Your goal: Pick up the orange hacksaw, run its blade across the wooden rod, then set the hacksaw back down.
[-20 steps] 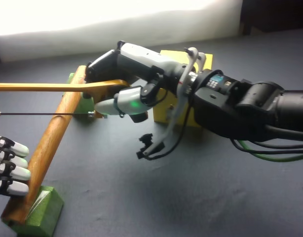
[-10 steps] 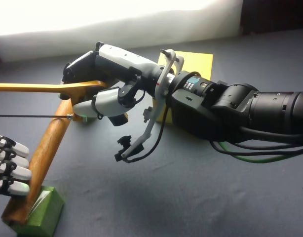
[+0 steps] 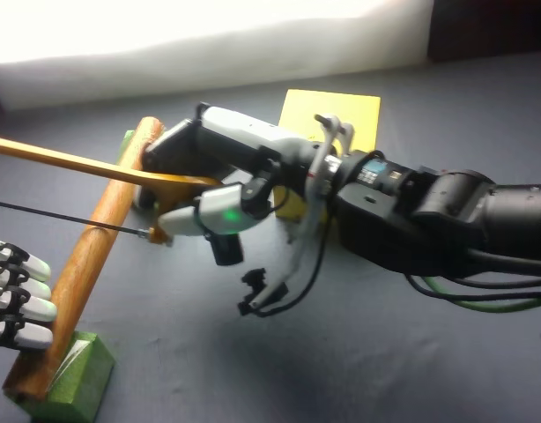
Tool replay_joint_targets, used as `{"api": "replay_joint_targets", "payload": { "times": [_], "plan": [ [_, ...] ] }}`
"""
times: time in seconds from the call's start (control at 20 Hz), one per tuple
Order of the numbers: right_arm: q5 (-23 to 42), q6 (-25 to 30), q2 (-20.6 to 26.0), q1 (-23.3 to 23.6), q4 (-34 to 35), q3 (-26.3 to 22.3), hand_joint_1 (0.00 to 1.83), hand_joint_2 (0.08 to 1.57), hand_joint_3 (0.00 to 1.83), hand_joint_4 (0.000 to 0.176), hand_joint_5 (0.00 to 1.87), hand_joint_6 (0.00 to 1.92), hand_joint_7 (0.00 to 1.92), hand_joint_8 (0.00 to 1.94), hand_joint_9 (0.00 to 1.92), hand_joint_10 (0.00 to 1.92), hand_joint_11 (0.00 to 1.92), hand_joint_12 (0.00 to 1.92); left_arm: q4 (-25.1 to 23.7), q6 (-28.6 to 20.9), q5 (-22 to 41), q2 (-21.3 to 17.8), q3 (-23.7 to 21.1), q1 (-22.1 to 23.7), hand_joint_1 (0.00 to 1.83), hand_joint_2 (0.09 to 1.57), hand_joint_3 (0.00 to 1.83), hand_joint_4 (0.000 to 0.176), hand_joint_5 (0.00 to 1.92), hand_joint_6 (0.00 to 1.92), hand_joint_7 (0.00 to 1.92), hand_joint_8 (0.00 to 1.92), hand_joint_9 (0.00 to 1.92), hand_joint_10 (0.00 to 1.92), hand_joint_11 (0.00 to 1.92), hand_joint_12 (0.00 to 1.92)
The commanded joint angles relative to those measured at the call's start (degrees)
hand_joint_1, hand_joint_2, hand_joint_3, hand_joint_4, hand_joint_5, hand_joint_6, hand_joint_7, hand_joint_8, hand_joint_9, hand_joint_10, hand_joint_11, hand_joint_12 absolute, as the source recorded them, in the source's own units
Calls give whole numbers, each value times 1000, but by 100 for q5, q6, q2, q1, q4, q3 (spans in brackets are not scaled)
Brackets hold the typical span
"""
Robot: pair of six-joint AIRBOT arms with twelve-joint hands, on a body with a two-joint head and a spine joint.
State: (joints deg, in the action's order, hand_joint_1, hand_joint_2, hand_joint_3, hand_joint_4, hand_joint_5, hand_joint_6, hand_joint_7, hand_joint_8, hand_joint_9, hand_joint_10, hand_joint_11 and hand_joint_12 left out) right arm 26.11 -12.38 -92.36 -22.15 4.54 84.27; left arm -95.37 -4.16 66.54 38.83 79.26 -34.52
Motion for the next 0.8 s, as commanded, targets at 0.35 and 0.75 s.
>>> {"api": "replay_joint_targets", "payload": {
  "times": [0.35, 0.75],
  "plan": [
    [798, -81, 880, -395, 35, -815, 1260, 1137, 0, 0, 858, 981, 1030, 1144, 1052, 1055, 954, 1389, 120, 11, 73, 16, 7, 0, 66, 1249, 1, 0, 97, 2, 104, 2, 95, 2, 0, 245],
    [1118, -324, 1622, -714, 35, -1463, 1259, 1141, 0, 0, 850, 983, 1020, 1161, 1046, 1025, 968, 1354, 120, 11, 73, 17, 0, 5, 0, 1263, 1, 0, 39, 3, 59, 4, 53, 5, 0, 116]
  ]
}}
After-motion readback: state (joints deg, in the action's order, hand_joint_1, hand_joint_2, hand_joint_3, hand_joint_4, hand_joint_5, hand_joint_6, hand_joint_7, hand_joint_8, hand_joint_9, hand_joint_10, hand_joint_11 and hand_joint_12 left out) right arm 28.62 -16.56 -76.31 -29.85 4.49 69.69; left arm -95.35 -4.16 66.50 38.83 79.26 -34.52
